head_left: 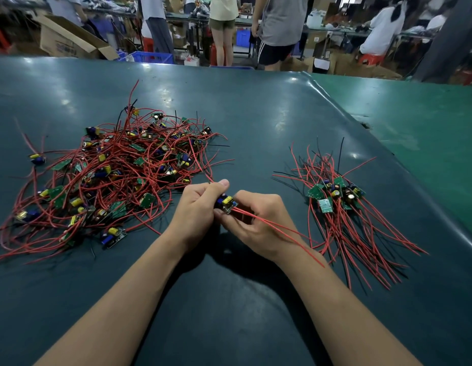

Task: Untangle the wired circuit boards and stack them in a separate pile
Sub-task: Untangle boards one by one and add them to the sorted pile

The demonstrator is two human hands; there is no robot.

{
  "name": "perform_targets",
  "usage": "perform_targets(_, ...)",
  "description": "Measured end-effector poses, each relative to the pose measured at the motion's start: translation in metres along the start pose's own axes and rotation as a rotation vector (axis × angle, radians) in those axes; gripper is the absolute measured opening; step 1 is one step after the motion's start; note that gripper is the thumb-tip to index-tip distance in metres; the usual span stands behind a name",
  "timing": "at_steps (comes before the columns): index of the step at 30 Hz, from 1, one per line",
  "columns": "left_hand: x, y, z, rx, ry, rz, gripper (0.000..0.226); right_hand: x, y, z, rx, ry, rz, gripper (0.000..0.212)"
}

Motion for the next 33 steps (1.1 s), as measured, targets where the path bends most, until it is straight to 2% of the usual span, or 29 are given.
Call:
perform_targets(5, 0.002, -0.006, 0.000, 0.061, -0.031, -0.008, 0.048, -0.001, 0.002, 0.000, -0.042, 0.007, -0.010, 0.034)
perform_targets(8, 0.004, -0.007, 0.003, 0.073, -0.020, -0.028, 0.062, 0.011, 0.009, 0.001, -0.181, 0.179, 0.149, 0.034)
perform_targets(10, 0.006, -0.004, 0.004, 0.030, 0.007, -0.002, 0.065, 0.022, 0.025, 0.002, -0.401, 0.319, 0.407, 0.034)
perform_targets(12, 0.009, 0.001, 0.004, -0.029, 0.055, 0.027, 0.066, 0.032, 0.048, 0.000, -0.619, 0.483, 0.764, 0.031)
perform_targets(15, 0.011, 0.015, 0.002, -0.165, 0.093, 0.118, 0.070, 0.040, 0.075, -0.007, -0.824, 0.670, 1.177, 0.031)
perform_targets(17, 0.013, 0.029, -0.001, -0.310, 0.123, 0.298, 0.067, 0.028, 0.083, -0.009, -0.966, 0.583, 1.315, 0.029)
perform_targets(19, 0.018, 0.038, -0.005, -0.419, 0.154, 0.528, 0.062, 0.016, 0.082, -0.009, -1.030, 0.450, 1.372, 0.030)
perform_targets(24, 0.027, 0.048, -0.011, -0.503, 0.261, 0.909, 0.051, 0.023, 0.080, -0.007, -1.001, 0.485, 1.176, 0.009)
perform_targets(26, 0.031, 0.058, -0.016, -0.537, 0.352, 1.119, 0.038, 0.020, 0.077, -0.005, -0.971, 0.395, 1.055, 0.008)
perform_targets(28, 0.044, 0.067, -0.018, -0.509, 0.470, 1.274, 0.024, 0.013, 0.069, -0.001, -0.871, 0.255, 0.828, 0.016)
perform_targets(30, 0.065, 0.069, -0.017, -0.403, 0.544, 1.400, 0.026, 0.004, 0.057, 0.003, -0.746, 0.145, 0.600, 0.021)
perform_targets(33, 0.091, 0.051, -0.013, -0.037, 0.489, 1.489, 0.042, 0.003, 0.054, 0.005, -0.679, 0.148, 0.416, 0.020)
Point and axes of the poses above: each hand's wrist, its own z-axis towards the middle knuckle, its own x-axis out of the back of the hand, y = z × x, the point moved 7 cm from there along z, towards the middle knuckle, and after that the axes turned 12 degrees about -x, right-handed, at the moved point
